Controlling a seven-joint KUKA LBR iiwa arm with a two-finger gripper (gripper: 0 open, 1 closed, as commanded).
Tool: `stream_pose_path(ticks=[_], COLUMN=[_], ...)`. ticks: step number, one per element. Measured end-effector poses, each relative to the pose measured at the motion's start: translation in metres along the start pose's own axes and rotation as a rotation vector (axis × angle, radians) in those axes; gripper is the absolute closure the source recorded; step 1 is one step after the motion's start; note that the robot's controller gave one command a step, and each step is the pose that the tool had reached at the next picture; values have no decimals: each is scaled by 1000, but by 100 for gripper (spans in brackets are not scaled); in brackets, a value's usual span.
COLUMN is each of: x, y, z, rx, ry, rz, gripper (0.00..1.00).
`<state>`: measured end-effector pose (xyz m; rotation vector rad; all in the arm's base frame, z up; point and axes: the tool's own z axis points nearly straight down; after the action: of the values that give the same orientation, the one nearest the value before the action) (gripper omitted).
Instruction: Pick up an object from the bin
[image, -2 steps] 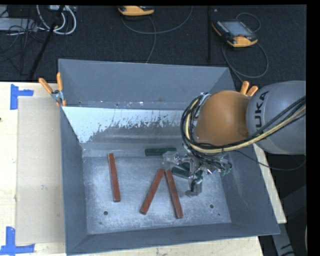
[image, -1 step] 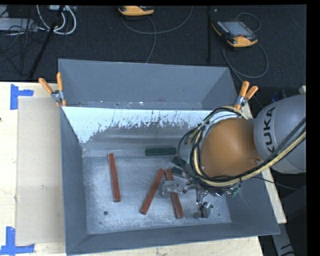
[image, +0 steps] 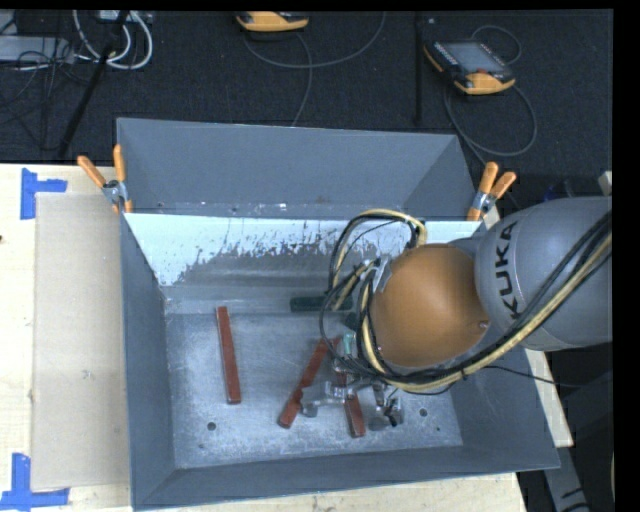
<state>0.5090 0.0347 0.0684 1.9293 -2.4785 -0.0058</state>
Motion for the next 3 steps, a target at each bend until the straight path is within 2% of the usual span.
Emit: stream_pose_path(ticks=[1,2,3], x=[32,31,29], y=[-9,-9,-9], z=[-1,-1,-44], rx=[2,1,5], ry=[2,0,0], rz=[-103,-100,-95], gripper=[0,100,100])
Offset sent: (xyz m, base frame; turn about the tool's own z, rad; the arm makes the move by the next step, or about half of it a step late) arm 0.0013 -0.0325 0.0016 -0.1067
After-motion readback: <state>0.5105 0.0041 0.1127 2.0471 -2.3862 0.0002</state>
